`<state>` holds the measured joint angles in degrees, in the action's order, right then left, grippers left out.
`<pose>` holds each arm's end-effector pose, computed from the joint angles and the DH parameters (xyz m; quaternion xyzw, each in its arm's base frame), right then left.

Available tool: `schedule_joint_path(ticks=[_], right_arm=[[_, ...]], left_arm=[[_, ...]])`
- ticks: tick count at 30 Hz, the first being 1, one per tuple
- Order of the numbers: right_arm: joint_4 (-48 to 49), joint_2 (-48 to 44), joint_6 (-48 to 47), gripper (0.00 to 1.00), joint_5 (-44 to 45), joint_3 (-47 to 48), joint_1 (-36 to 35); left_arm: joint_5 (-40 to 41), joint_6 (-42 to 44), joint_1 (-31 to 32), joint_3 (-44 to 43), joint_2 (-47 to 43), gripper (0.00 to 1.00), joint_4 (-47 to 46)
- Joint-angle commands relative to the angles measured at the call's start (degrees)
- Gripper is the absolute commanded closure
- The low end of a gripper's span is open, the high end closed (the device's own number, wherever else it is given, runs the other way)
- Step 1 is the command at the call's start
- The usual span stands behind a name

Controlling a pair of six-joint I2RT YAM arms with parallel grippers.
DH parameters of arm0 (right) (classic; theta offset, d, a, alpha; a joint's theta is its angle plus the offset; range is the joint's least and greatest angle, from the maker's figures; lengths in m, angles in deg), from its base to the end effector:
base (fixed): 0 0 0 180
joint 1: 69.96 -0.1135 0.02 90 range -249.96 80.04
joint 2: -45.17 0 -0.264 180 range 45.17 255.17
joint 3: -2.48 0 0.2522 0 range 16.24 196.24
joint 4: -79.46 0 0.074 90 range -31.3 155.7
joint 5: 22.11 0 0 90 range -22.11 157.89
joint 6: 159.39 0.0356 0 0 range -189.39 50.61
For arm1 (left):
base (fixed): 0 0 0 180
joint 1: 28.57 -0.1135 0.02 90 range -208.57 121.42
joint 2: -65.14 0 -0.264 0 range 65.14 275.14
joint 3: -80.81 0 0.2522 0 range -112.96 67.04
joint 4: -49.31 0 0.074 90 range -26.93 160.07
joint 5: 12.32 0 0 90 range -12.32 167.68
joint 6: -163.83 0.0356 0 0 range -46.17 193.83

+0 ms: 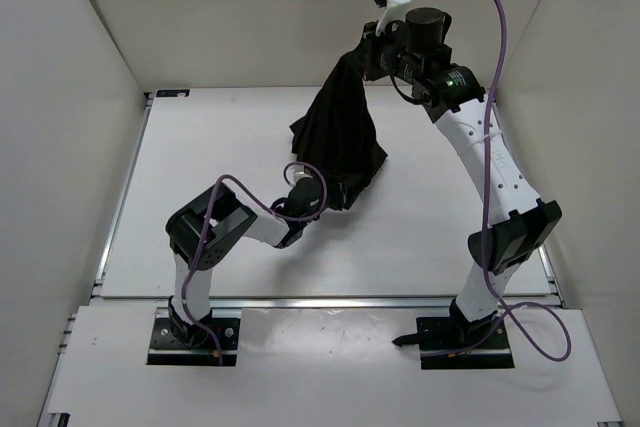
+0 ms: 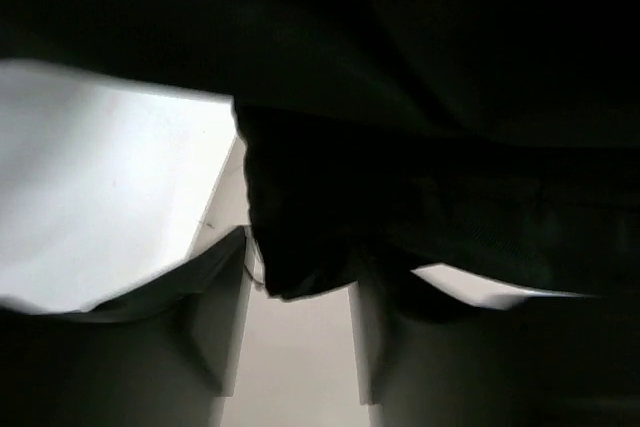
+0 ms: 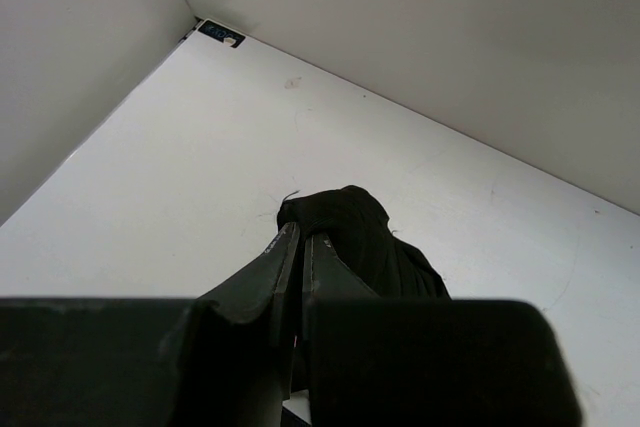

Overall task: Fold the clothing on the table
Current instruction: Flatten the skirt out

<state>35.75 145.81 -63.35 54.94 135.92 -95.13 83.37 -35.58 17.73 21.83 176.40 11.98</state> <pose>0.3473 0.1720 0.4890 -0.1981 0.7436 0.2539 0.5859 0.2621 -0.2692 0.1318 -0.4403 0.6592 -0.5865 0.1665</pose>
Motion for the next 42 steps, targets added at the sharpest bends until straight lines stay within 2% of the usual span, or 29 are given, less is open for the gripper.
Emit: schedule_joint_path(ticks=[1,4,5,9,14,16,19,21,24,27,29,32,38,42], right_arm=[[5.6,-2.1,0.8,1.0,-0.4,3.2,-0.1],[5.7,-2.4,1.0,1.0,-1.5,3.1,0.6],[5.6,-2.5,1.4,1.0,-1.3,3.5,1.0],[6.3,-3.7,0.3,1.0,1.4,1.0,2.0],[7.8,-6.0,2.8,1.0,3.8,-2.5,9.0],[8.1,-6.2,3.6,1.0,4.1,-5.0,13.5],[7.3,-6.5,4.8,1.0,4.0,-8.2,19.1],[6.7,-6.6,4.6,1.0,3.9,-10.7,21.5],[6.8,-8.6,4.3,1.0,5.7,-16.9,23.3],[5.9,-10.2,4.7,1.0,6.0,-21.5,24.1],[5.5,-12.5,5.0,1.0,5.7,-25.2,24.0],[6.2,-15.6,4.2,1.0,4.7,-30.2,23.5],[5.6,-21.3,3.3,1.0,4.6,-39.9,20.5],[6.0,-22.2,5.6,1.0,-0.4,-47.8,20.6]], left_arm=[[1.3,5.0,-0.7,-4.3,-1.7,0.5,3.8],[1.5,10.7,-1.3,-7.3,-3.1,0.94,12.6],[1.3,12.0,-1.3,-8.0,-3.2,1.0,13.2],[-0.5,16.3,-4.0,-9.8,-4.9,1.0,22.2],[-2.0,35.9,-10.8,-13.6,-11.8,1.0,42.8],[-5.4,41.6,-14.9,-12.1,-16.9,1.0,44.7],[-14.5,52.2,-21.8,-15.7,-21.3,1.0,54.8],[-17.0,64.2,-24.6,-26.2,-22.5,1.0,71.1],[-12.1,76.2,-26.9,-41.0,-21.4,1.0,88.2],[-10.5,82.4,-30.8,-49.1,-20.2,1.0,96.6],[-5.8,87.7,-31.3,-53.6,-19.2,1.0,102.3],[3.5,92.7,-29.3,-53.2,-19.0,1.0,105.0],[-0.2,91.1,-30.2,-38.5,-25.5,1.0,97.3],[-0.1,90.9,-28.6,-31.3,-26.0,1.0,94.9]])
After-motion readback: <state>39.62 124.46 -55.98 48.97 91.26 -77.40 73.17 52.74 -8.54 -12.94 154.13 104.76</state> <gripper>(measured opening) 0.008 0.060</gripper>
